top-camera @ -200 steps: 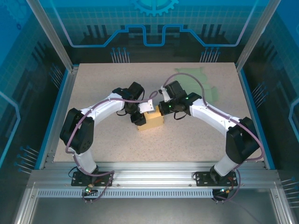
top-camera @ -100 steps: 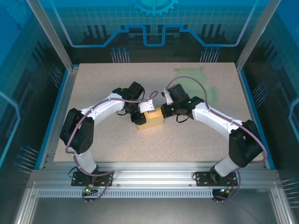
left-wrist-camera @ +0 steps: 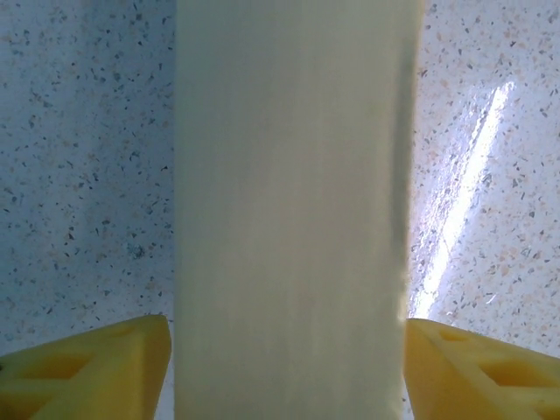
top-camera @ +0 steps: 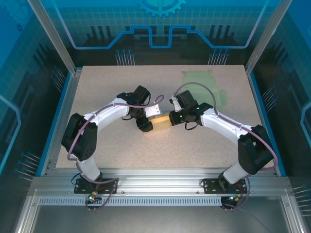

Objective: Fold the paper box

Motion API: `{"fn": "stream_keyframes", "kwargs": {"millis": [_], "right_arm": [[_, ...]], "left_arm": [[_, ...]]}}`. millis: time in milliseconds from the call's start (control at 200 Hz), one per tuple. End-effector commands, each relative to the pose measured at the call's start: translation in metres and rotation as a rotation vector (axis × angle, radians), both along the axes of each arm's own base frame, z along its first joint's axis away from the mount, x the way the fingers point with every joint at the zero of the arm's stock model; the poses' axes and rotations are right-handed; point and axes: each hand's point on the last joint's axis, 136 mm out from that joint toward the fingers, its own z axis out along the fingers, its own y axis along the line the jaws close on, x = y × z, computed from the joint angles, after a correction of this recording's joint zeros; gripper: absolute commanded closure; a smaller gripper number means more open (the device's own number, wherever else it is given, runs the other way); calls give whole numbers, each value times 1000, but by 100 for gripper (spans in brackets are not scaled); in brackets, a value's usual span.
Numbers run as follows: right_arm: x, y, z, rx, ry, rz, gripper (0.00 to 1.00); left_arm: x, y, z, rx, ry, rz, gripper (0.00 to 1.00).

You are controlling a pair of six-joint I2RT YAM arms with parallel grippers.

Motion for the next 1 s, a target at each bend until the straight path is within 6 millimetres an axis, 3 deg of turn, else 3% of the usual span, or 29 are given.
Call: {"fn": "stream_keyframes", "kwargs": {"millis": [0,250,355,555,705,996], "right_arm": [[-1,-5,11,10,1,-23,100],[-1,-4,15,9,0,-31,100],[-1,-3,16,11,2,-34,100],[-2,0,18,11,8,-25,100],[-2,1,21,13,6,-17,100],[-2,2,18,20,9,-20,100]], "left_arm": [[2,-2,22,-52,-82,5,14],[-3,0,56,-168,-219,39,11],[-11,10,64,-177,-237,97,18],[-27,40,44,-104,-245,215,35],[-21,53,27,-47,-295,257,47],[9,54,35,-42,-445,285,49]]}}
